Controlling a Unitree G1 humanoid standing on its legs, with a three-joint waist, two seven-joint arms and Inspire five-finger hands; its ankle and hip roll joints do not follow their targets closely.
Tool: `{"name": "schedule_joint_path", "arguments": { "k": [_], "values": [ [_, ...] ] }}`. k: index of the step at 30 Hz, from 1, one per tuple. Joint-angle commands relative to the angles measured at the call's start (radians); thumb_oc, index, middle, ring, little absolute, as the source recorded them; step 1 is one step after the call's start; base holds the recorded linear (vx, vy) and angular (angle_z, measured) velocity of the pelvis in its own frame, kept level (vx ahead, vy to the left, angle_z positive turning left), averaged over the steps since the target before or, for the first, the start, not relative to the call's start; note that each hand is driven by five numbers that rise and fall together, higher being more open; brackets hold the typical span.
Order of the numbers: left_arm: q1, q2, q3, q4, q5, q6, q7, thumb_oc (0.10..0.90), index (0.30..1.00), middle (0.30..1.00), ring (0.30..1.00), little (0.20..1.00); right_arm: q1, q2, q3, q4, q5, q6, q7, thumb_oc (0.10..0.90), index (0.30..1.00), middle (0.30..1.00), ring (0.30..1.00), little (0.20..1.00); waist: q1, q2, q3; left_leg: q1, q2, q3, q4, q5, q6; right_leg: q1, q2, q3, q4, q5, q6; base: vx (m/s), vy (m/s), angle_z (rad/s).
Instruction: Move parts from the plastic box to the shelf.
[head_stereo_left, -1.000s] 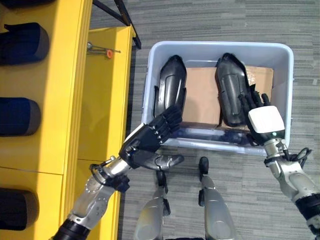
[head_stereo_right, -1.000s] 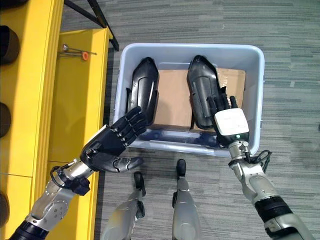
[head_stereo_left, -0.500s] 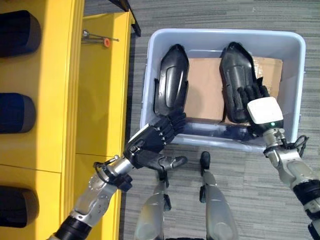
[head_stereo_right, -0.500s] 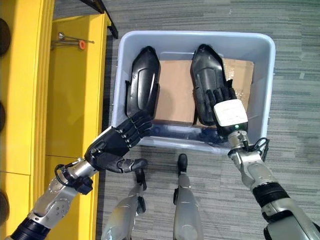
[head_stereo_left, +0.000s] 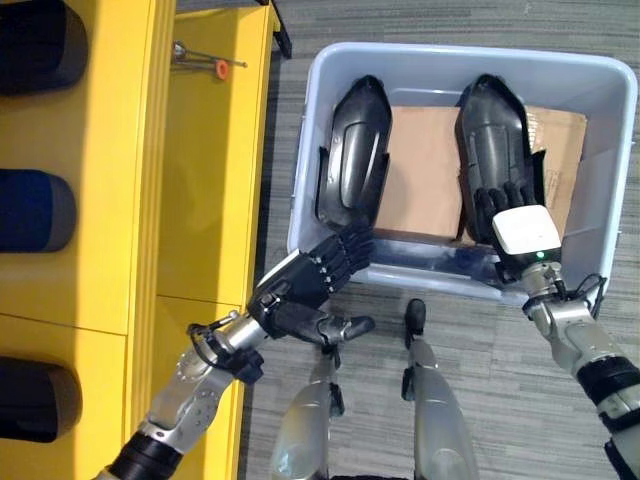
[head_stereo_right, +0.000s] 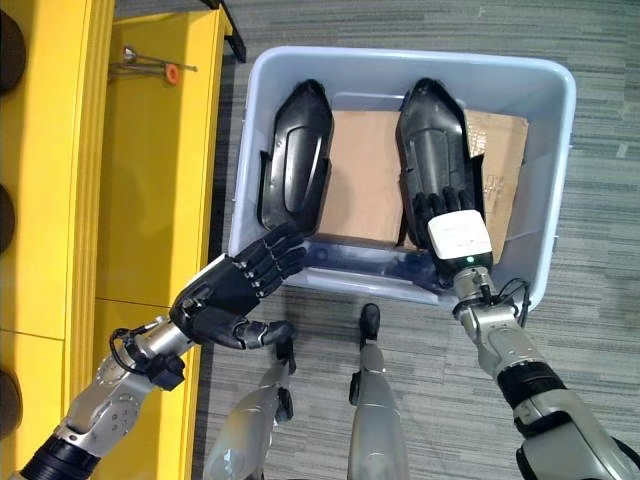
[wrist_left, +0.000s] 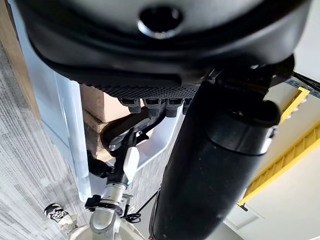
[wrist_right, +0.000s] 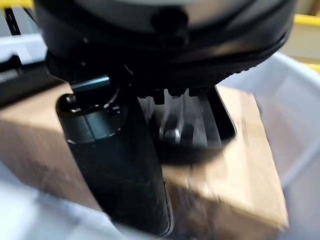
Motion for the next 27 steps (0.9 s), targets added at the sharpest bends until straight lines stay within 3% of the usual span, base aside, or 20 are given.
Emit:
{"name": "schedule_joint_path", "arguments": {
  "k": [1, 6, 10, 11, 13, 19, 21, 27],
  "values": [
    [-0.010, -0.013, 0.002, -0.096, -0.050, -0.058, -0.068, 0.900, 1.000, 1.000, 1.000, 1.000, -0.077, -0.065, 0.031, 0.023, 0.057, 0.024, -0.003, 0.900, 1.000, 1.000, 1.000, 1.000, 0.006, 0.059, -0.016, -0.058, 0.005, 0.018, 0.069, -0.049, -0.001, -0.020, 0.022, -0.049, 0.253, -0.288, -0.013, 0.00, 0.000, 0.00],
    [-0.011, -0.026, -0.001, -0.093, -0.041, -0.057, -0.061, 0.900, 1.000, 1.000, 1.000, 1.000, -0.080, -0.027, 0.043, 0.104, 0.100, 0.076, 0.028, 0.900, 1.000, 1.000, 1.000, 1.000, 0.016, 0.070, -0.016, -0.070, 0.002, 0.017, 0.073, -0.049, 0.000, -0.036, 0.013, -0.060, 0.275, -0.301, -0.015, 0.01, -0.021, 0.03],
    [-0.019, -0.035, -0.006, -0.088, -0.031, -0.047, -0.073, 0.900, 1.000, 1.000, 1.000, 1.000, -0.107, 0.002, 0.061, 0.192, 0.125, 0.068, 0.092, 0.900, 1.000, 1.000, 1.000, 1.000, 0.029, 0.084, -0.016, -0.086, -0.001, 0.014, 0.081, -0.049, 0.000, -0.055, 0.008, -0.067, 0.293, -0.308, -0.019, 0.01, -0.022, 0.05],
    [-0.020, -0.034, -0.006, -0.087, -0.029, -0.047, -0.075, 0.900, 1.000, 1.000, 1.000, 1.000, -0.111, 0.007, 0.067, 0.211, 0.153, 0.072, 0.114, 0.659, 0.662, 0.662, 0.662, 0.662, 0.032, 0.086, -0.016, -0.092, -0.002, 0.014, 0.083, -0.048, 0.001, -0.062, 0.007, -0.069, 0.299, -0.309, -0.021, 0.01, -0.030, 0.03],
    [-0.021, -0.032, -0.010, -0.088, -0.025, -0.054, -0.063, 0.900, 1.000, 1.000, 1.000, 1.000, -0.113, 0.020, 0.073, 0.256, 0.225, 0.086, 0.136, 0.400, 0.300, 0.300, 0.300, 0.300, 0.038, 0.089, -0.016, -0.103, -0.002, 0.011, 0.086, -0.047, 0.002, -0.073, 0.006, -0.071, 0.309, -0.311, -0.023, 0.02, -0.037, 0.07],
    [-0.026, -0.042, -0.016, -0.088, -0.013, -0.040, -0.069, 0.900, 1.000, 1.000, 1.000, 1.000, -0.116, 0.047, 0.058, 0.355, 0.158, 0.053, 0.129, 0.400, 0.300, 0.300, 0.300, 0.300, 0.050, 0.100, -0.016, -0.124, -0.004, 0.007, 0.098, -0.048, 0.004, -0.096, 0.001, -0.077, 0.329, -0.316, -0.026, 0.01, -0.014, 0.03],
    [-0.025, -0.044, -0.022, -0.091, 0.004, -0.032, -0.069, 0.900, 1.000, 1.000, 1.000, 1.000, -0.097, 0.054, 0.054, 0.377, 0.212, 0.044, 0.088, 0.400, 0.300, 0.300, 0.300, 0.300, 0.052, 0.104, -0.016, -0.128, -0.005, 0.003, 0.099, -0.047, 0.007, -0.101, -0.003, -0.077, 0.332, -0.314, -0.024, 0.01, -0.009, 0.08],
    [-0.006, -0.032, -0.020, -0.100, -0.003, -0.099, -0.062, 0.900, 1.000, 1.000, 1.000, 1.000, -0.076, 0.045, 0.048, 0.308, 0.153, -0.014, -0.016, 0.400, 0.300, 0.300, 0.300, 0.300, 0.043, 0.109, -0.016, -0.114, -0.011, 0.000, 0.098, -0.051, 0.009, -0.085, -0.006, -0.068, 0.316, -0.309, -0.023, 0.00, 0.038, 0.04]
  ]
}}
